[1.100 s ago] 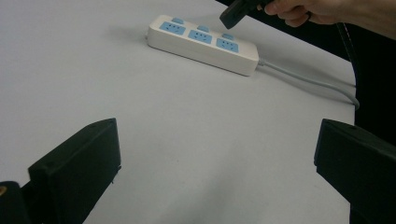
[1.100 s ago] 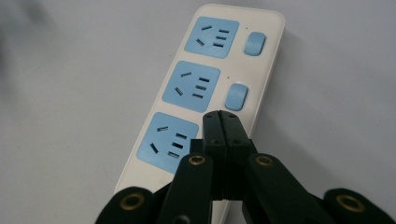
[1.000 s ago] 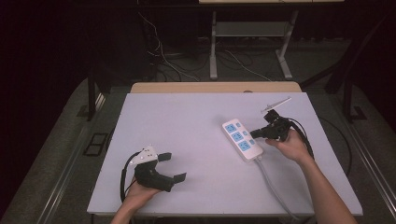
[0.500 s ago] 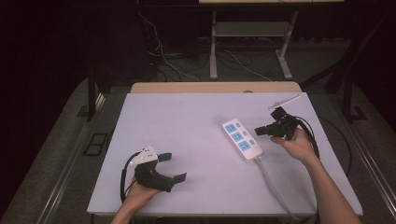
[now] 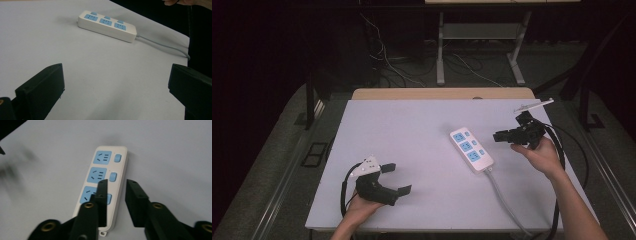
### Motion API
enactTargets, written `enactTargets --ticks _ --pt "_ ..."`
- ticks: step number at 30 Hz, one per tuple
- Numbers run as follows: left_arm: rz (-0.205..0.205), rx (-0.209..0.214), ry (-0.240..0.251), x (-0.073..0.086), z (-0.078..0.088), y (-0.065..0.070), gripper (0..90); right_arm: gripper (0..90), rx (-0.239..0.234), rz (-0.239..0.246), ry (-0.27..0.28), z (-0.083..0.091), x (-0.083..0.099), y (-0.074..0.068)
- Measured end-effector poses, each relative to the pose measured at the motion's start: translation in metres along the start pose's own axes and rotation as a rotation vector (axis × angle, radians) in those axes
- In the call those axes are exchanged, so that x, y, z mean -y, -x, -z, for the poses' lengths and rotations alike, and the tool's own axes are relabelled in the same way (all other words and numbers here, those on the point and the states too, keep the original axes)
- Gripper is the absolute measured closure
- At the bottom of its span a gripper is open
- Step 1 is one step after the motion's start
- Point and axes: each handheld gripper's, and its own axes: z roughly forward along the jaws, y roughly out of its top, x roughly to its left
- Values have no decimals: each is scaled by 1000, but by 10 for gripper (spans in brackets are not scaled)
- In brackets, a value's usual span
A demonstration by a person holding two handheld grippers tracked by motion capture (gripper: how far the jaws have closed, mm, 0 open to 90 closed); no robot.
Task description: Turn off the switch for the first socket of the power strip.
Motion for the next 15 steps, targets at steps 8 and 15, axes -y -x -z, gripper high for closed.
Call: enactTargets --ticks 8,15 --pt "-2 1 2 0 0 1 0 233 44 -87 76 19 10 -9" --pt "0 -1 3 0 0 1 0 2 43 -113 97 27 25 -18"
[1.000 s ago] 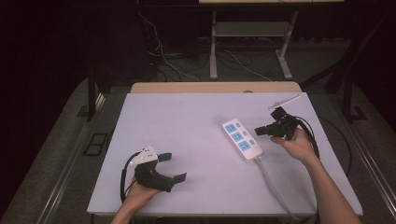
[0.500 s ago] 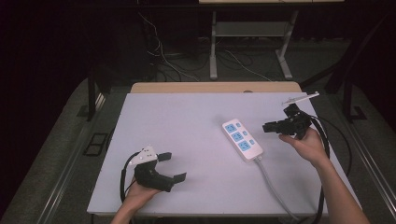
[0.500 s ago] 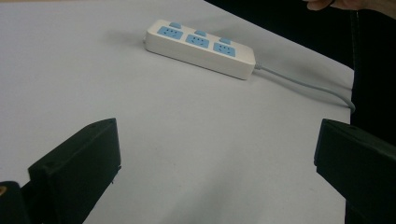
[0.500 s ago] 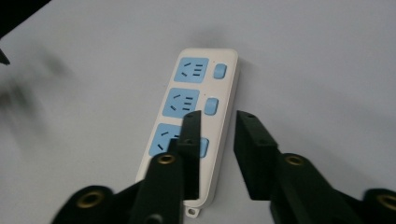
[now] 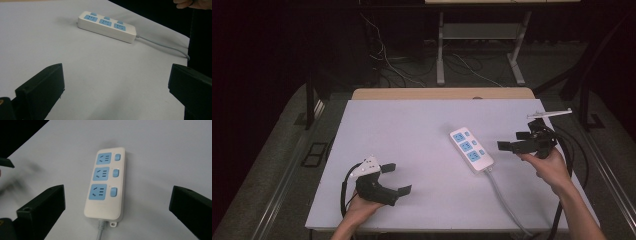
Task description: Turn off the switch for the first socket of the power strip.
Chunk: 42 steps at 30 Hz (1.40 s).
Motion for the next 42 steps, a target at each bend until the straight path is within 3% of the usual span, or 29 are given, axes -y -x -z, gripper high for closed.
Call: enactTargets --ticks 13,26,42 --pt "1 -1 -1 0 0 0 0 2 -59 5 55 15 30 -11" --pt "-2 1 -4 0 0 0 0 2 -109 19 72 20 60 -19" --pt "-1 -1 -4 0 1 1 0 2 -118 75 76 12 107 -30"
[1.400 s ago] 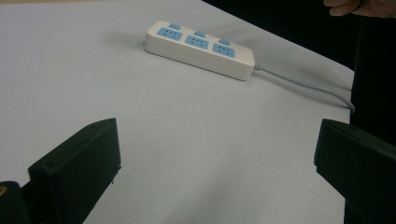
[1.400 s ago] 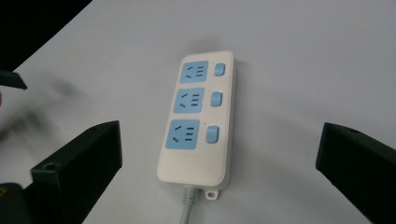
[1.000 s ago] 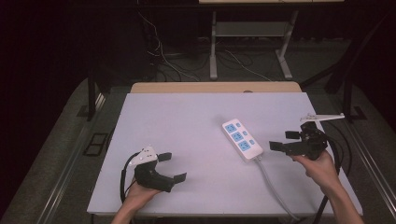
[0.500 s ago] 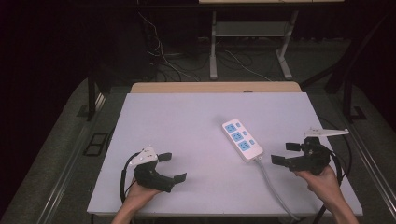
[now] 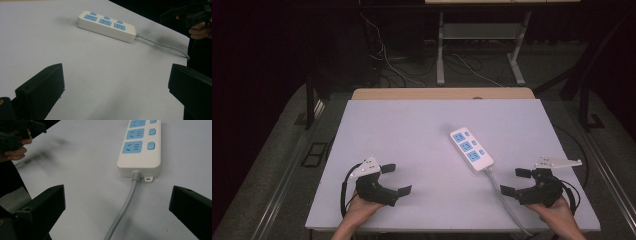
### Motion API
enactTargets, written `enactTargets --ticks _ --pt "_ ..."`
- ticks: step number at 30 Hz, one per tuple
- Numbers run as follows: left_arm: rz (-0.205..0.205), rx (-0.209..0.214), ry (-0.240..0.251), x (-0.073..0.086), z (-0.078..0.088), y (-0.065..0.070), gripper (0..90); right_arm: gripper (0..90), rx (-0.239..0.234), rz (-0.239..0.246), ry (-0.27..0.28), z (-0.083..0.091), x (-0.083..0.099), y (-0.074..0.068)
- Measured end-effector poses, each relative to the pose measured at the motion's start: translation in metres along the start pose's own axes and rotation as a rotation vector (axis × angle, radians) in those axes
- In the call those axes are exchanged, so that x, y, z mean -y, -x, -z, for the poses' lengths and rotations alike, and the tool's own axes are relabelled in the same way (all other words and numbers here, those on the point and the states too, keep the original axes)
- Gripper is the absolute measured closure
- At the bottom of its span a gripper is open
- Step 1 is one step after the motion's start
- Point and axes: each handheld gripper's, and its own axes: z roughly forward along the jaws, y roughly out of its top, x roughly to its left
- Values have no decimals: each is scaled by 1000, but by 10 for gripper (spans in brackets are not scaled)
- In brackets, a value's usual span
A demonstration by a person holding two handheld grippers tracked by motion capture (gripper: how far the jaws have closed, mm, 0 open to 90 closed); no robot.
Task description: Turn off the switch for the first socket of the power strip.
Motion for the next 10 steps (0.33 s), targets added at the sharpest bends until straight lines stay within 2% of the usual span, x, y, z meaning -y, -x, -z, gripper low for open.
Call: enactTargets --ticks 10 --pt "0 0 -13 0 -1 -1 0 2 17 21 3 -2 20 -2"
